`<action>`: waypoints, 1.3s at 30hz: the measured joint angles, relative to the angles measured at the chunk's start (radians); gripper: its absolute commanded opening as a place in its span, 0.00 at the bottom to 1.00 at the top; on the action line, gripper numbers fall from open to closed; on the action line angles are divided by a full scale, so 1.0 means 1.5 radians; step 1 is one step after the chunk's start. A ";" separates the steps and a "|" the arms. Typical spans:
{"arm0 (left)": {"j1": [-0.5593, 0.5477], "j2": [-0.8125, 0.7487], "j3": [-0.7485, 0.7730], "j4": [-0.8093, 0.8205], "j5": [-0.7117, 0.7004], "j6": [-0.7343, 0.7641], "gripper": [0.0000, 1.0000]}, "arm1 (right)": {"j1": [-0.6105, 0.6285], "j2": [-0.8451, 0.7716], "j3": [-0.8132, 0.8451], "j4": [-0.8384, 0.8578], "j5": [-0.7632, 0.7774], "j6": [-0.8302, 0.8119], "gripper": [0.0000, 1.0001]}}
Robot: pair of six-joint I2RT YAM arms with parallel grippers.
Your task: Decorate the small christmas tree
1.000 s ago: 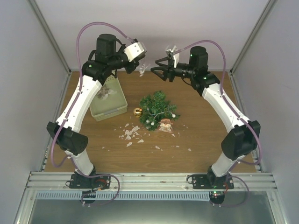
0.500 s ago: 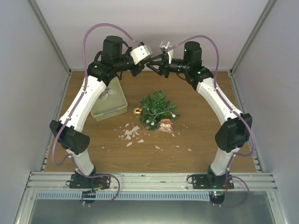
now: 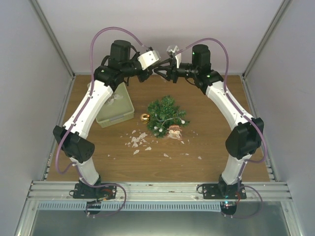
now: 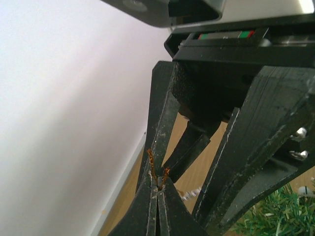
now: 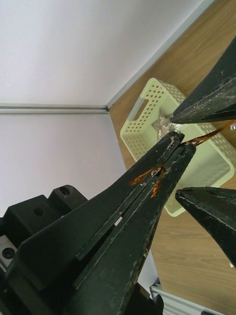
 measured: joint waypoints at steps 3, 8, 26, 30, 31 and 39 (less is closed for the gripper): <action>0.000 0.000 -0.008 0.000 -0.006 0.003 0.00 | 0.000 0.000 0.000 -0.008 0.002 -0.007 0.37; 0.000 0.000 -0.014 0.000 -0.014 0.013 0.00 | 0.000 0.000 0.000 -0.015 0.003 -0.015 0.36; 0.000 -0.005 -0.020 0.000 -0.026 0.024 0.00 | 0.000 0.000 0.000 -0.032 0.007 -0.031 0.15; 0.000 -0.007 -0.025 0.000 -0.026 0.028 0.00 | 0.000 0.000 0.000 -0.039 0.013 -0.036 0.11; 0.000 -0.007 -0.025 0.000 -0.026 0.028 0.00 | 0.000 0.000 0.000 -0.041 0.014 -0.037 0.10; 0.000 -0.008 -0.027 0.000 -0.027 0.030 0.00 | -0.001 0.000 0.000 -0.048 0.018 -0.039 0.01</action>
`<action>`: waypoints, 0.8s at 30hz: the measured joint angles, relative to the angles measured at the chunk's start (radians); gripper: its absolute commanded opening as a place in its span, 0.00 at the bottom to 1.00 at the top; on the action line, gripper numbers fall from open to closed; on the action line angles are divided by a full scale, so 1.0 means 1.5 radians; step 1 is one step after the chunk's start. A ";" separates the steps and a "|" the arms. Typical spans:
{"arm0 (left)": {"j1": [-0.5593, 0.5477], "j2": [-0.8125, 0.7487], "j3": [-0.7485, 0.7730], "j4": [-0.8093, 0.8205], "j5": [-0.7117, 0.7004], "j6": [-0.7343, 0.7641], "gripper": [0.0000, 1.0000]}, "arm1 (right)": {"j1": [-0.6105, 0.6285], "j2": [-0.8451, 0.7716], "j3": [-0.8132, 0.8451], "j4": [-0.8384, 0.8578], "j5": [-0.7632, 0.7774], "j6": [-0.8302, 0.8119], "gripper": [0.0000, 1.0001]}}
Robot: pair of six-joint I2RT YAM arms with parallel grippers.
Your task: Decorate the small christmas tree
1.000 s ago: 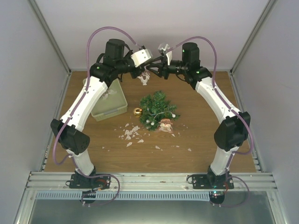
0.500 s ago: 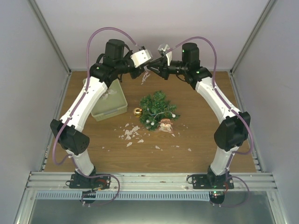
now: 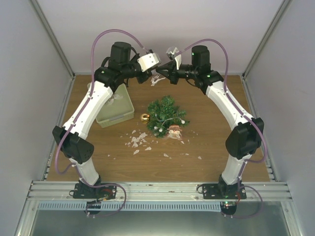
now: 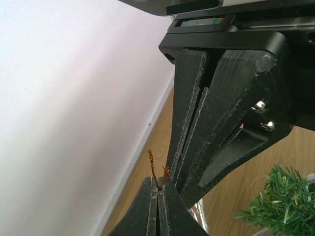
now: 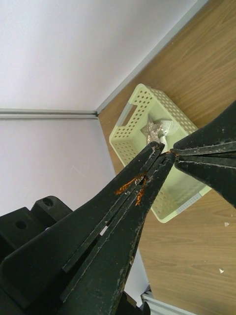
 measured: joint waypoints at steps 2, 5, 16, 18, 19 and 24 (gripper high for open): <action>0.000 -0.001 0.000 -0.001 -0.001 0.001 0.00 | 0.000 0.000 0.001 -0.001 0.000 -0.002 0.00; 0.000 -0.002 -0.001 -0.002 -0.003 0.004 0.00 | 0.000 0.000 0.002 -0.007 0.001 -0.006 0.01; 0.003 -0.007 -0.025 -0.010 -0.005 0.014 0.00 | 0.000 -0.002 0.002 -0.058 0.017 -0.036 0.01; 0.003 -0.010 -0.030 -0.012 -0.004 0.020 0.00 | 0.000 -0.006 0.002 -0.073 0.025 -0.046 0.01; 0.003 -0.012 -0.033 -0.015 -0.003 0.023 0.00 | 0.000 -0.009 0.002 -0.081 0.030 -0.050 0.01; -0.002 -0.030 -0.061 -0.014 0.005 0.045 0.00 | 0.001 -0.041 -0.003 -0.126 0.055 -0.077 0.01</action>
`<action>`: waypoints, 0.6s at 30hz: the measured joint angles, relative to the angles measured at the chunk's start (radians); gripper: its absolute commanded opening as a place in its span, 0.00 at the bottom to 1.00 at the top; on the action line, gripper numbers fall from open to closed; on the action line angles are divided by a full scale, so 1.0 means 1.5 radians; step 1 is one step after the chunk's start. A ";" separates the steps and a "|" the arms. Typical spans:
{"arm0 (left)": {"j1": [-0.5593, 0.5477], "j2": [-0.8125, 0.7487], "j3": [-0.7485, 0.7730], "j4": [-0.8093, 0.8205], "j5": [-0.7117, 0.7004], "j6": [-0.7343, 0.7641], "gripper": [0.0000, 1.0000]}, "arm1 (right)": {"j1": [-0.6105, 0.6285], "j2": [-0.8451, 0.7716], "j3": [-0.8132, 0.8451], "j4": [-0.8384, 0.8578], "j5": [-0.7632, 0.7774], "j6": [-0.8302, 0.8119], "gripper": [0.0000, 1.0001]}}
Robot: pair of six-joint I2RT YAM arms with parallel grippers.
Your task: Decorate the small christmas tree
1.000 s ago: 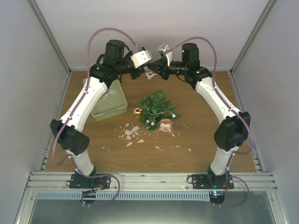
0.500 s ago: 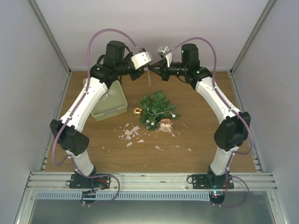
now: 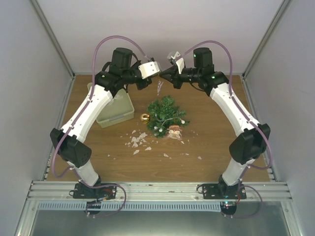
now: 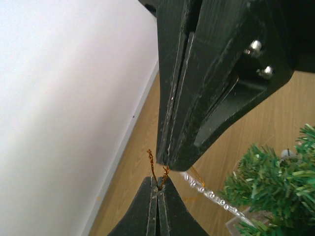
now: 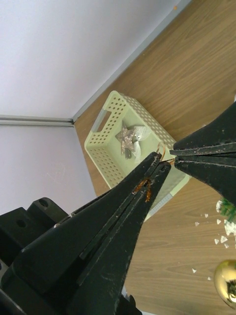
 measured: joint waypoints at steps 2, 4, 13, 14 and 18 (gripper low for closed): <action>-0.003 -0.012 -0.013 -0.001 0.005 0.005 0.00 | 0.000 -0.019 -0.012 -0.014 0.007 -0.005 0.01; -0.004 -0.023 -0.022 -0.002 0.007 0.011 0.00 | 0.000 -0.041 -0.026 -0.027 0.017 -0.011 0.01; 0.009 -0.049 -0.055 -0.005 -0.009 0.011 0.00 | -0.014 -0.113 -0.092 -0.052 0.058 -0.026 0.01; 0.009 -0.048 -0.055 -0.005 -0.009 0.010 0.00 | -0.014 -0.113 -0.100 -0.053 0.059 -0.027 0.01; 0.008 -0.043 -0.055 -0.001 -0.005 0.005 0.00 | -0.017 -0.112 -0.125 -0.058 0.064 -0.028 0.07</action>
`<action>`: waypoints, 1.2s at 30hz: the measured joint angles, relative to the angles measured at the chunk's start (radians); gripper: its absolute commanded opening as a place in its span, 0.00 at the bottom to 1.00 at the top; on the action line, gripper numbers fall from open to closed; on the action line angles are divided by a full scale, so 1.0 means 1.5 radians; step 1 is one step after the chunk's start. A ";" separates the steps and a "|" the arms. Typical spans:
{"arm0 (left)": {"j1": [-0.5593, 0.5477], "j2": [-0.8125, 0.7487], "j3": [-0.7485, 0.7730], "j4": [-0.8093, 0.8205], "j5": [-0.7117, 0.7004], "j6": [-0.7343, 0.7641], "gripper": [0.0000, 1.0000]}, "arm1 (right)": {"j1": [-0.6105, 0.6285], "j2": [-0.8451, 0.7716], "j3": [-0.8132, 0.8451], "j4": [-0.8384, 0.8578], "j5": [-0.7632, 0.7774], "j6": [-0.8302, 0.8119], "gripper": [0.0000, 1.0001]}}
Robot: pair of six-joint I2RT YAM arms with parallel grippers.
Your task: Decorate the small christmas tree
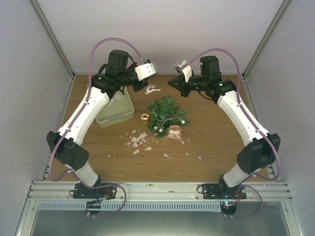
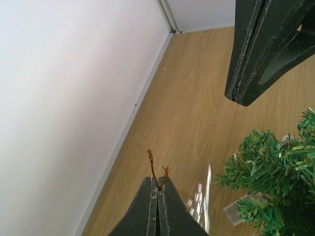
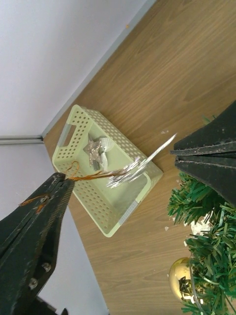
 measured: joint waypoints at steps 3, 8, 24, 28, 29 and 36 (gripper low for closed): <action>-0.002 0.007 0.001 0.000 0.001 -0.005 0.00 | -0.001 0.000 -0.005 0.006 0.000 0.004 0.24; -0.007 0.020 0.016 -0.002 0.003 -0.009 0.00 | -0.001 0.000 -0.014 0.034 -0.002 0.017 0.29; -0.038 0.041 0.060 -0.002 0.005 -0.023 0.00 | 0.002 0.023 -0.014 0.112 -0.053 0.049 0.16; -0.042 0.045 0.063 -0.002 0.005 -0.024 0.00 | 0.005 0.029 -0.014 0.114 -0.056 0.053 0.16; -0.042 0.045 0.063 -0.002 0.005 -0.024 0.00 | 0.005 0.030 -0.014 0.115 -0.056 0.053 0.16; -0.044 0.045 0.065 -0.002 0.004 -0.026 0.00 | 0.008 0.035 -0.014 0.128 -0.066 0.060 0.16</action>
